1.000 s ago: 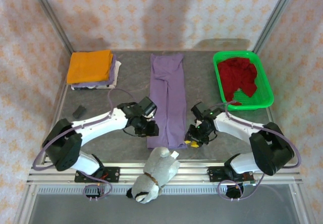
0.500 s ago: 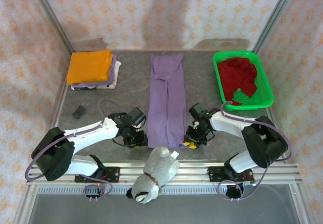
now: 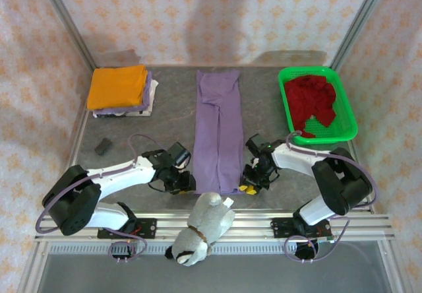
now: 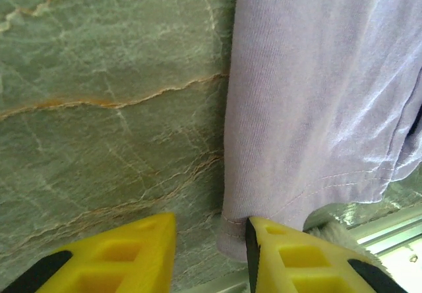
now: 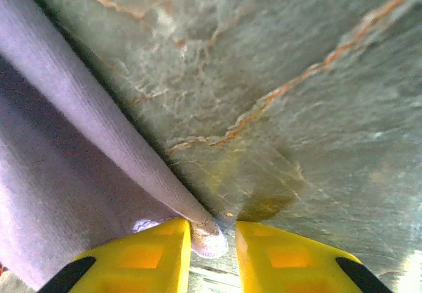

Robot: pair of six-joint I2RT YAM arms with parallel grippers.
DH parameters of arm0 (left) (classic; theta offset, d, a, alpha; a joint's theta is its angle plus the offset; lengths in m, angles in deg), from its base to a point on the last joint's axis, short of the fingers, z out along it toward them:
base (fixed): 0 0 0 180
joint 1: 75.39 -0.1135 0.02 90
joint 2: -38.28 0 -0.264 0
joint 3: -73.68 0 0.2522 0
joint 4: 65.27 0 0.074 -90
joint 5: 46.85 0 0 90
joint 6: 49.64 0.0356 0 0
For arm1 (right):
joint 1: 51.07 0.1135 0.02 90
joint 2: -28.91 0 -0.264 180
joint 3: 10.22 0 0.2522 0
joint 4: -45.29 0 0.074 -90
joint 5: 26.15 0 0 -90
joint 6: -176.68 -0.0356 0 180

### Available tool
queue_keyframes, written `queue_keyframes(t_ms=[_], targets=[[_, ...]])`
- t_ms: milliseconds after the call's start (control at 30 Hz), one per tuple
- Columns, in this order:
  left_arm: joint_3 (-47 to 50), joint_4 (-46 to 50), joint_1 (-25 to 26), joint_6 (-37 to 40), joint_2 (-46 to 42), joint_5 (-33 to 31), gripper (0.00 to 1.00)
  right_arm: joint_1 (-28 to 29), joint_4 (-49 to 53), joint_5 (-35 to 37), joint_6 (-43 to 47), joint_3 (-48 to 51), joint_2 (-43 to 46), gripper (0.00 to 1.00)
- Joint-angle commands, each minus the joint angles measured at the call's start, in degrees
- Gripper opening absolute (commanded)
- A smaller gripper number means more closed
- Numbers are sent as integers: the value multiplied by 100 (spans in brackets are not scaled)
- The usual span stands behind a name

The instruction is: Fold and stack the t-shirts

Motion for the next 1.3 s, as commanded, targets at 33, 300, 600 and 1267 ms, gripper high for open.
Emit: queue_keyframes(t_ms=[33,300,600,1267], targets=[[84,-326,-25,-120,116,120,34,109,-534,-60,70,26,-328,24],[134,-773,107,-335,392,226,24,111,-697,-105,-13,96,-293,17],[-198,-782,249,-669,143,8,0,111,-306,84,-79,-202,444,0],[-1931,502,-569,-136,444,-319,0,-651,877,845,326,-1579,794,0]])
